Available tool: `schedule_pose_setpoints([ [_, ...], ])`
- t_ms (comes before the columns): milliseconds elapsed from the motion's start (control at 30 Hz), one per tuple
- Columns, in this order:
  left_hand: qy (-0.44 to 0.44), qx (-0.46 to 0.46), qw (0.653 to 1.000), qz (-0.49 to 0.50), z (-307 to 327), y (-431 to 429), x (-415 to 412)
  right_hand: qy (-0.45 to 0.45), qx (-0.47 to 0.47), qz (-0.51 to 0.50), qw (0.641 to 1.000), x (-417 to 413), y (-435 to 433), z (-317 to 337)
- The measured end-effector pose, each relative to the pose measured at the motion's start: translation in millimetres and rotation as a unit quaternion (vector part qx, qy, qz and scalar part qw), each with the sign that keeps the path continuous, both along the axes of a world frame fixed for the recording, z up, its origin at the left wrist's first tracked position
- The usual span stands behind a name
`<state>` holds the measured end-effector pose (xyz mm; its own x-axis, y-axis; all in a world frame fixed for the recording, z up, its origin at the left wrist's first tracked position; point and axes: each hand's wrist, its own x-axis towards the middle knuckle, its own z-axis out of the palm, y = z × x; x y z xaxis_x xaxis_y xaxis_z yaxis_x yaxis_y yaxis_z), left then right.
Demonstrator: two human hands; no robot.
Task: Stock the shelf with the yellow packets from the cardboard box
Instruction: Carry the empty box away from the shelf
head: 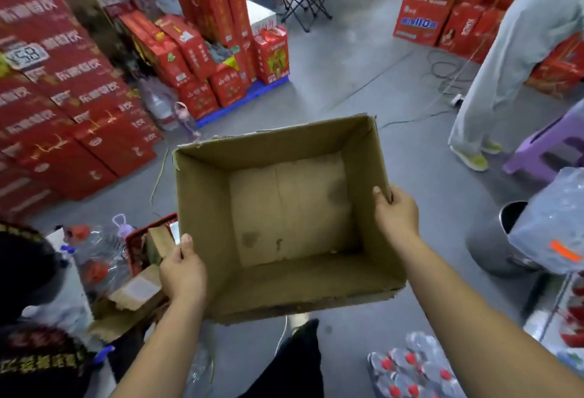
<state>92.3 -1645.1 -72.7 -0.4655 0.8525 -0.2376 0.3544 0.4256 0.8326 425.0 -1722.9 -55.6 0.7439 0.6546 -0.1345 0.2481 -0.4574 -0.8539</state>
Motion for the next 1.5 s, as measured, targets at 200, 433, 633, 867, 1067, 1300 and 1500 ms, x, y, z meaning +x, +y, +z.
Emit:
schedule_pose_setpoints([
  [200,0.031,0.026,0.998,0.045,15,104,35,-0.018,-0.012,0.045,0.999,45,136,15],
  [433,0.074,0.056,0.996,0.013,50,265,98,-0.002,0.031,0.057,0.998,114,295,48],
  [633,0.087,0.091,0.992,0.008,60,365,172,0.002,0.032,0.026,0.999,185,393,47],
  [867,0.076,0.054,0.993,0.071,30,455,271,0.013,0.019,0.104,0.994,291,525,34],
  [1067,0.069,0.038,0.987,0.137,25,534,373,0.000,0.008,0.185,0.983,391,641,50],
  [1300,0.104,-0.029,0.974,0.201,24,618,440,-0.015,-0.003,0.234,0.972,448,777,51],
  [1500,0.131,-0.075,0.965,0.213,23,728,455,-0.002,-0.044,0.315,0.948,464,904,44],
])
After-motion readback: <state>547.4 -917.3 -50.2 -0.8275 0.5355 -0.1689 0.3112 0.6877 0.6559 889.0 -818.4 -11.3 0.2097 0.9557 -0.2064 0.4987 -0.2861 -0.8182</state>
